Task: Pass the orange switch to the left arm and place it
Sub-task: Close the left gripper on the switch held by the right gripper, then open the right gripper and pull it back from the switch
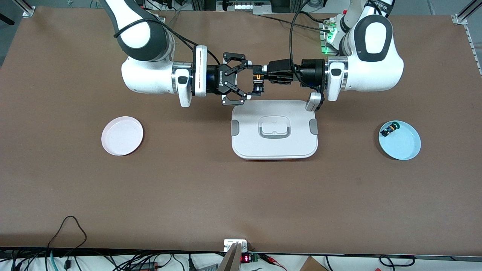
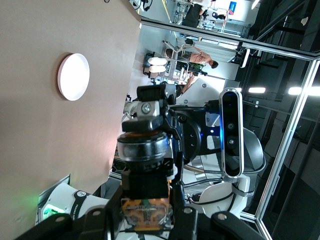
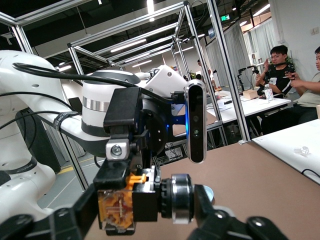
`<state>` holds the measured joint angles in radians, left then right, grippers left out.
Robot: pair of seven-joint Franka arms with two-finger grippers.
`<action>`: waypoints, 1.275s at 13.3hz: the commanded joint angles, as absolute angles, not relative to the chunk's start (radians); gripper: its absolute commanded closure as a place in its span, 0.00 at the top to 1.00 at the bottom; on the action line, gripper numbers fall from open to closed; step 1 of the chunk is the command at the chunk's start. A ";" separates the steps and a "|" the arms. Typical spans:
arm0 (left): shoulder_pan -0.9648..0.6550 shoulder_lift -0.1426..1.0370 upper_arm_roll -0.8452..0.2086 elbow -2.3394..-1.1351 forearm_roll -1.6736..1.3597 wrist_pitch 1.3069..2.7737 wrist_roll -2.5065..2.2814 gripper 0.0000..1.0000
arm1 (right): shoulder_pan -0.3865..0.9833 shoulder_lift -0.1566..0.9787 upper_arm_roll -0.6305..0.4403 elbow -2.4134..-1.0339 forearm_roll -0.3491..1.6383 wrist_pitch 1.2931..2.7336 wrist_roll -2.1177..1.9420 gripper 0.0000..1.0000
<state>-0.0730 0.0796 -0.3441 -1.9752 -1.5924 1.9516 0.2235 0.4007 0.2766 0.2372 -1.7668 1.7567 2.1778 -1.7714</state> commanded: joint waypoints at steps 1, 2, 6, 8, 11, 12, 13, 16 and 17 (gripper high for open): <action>-0.074 0.077 -0.345 -1.980 -1.620 1.957 0.253 0.22 | 0.417 0.253 0.233 -1.775 1.779 2.200 -1.749 1.00; -0.072 0.077 -0.345 -1.980 -1.620 1.956 0.253 0.22 | 0.417 0.252 0.233 -1.775 1.778 2.198 -1.746 1.00; -0.071 0.078 -0.344 -1.977 -1.608 1.953 0.253 0.22 | 0.407 0.230 0.232 -1.787 1.766 2.220 -1.741 1.00; -0.064 0.078 -0.342 -1.976 -1.592 1.947 0.262 0.22 | 0.385 0.218 0.232 -1.815 1.758 2.223 -1.741 1.00; -0.055 0.078 -0.342 -1.957 -1.435 1.947 0.261 0.22 | 0.330 0.193 0.232 -1.858 1.711 2.212 -1.746 1.00; -0.054 0.078 -0.341 -1.953 -1.390 1.945 0.261 0.22 | 0.304 0.181 0.232 -1.876 1.668 2.212 -1.746 1.00; -0.049 0.078 -0.334 -1.953 -1.324 1.945 0.261 0.22 | 0.282 0.166 0.230 -1.897 1.643 2.210 -1.744 1.00; 0.038 0.096 -0.334 -1.916 -1.090 1.869 0.278 0.22 | 0.216 0.156 0.226 -1.951 1.585 2.210 -1.735 1.00; 0.073 0.119 -0.334 -1.881 -1.010 1.806 0.303 0.22 | 0.198 0.144 0.224 -1.963 1.571 2.212 -1.679 1.00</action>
<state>0.0152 0.0821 -0.3307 -1.9505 -1.1184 1.8987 0.2639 0.2328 0.1878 0.2183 -1.9149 1.6003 2.2141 -1.7362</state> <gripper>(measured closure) 0.590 0.000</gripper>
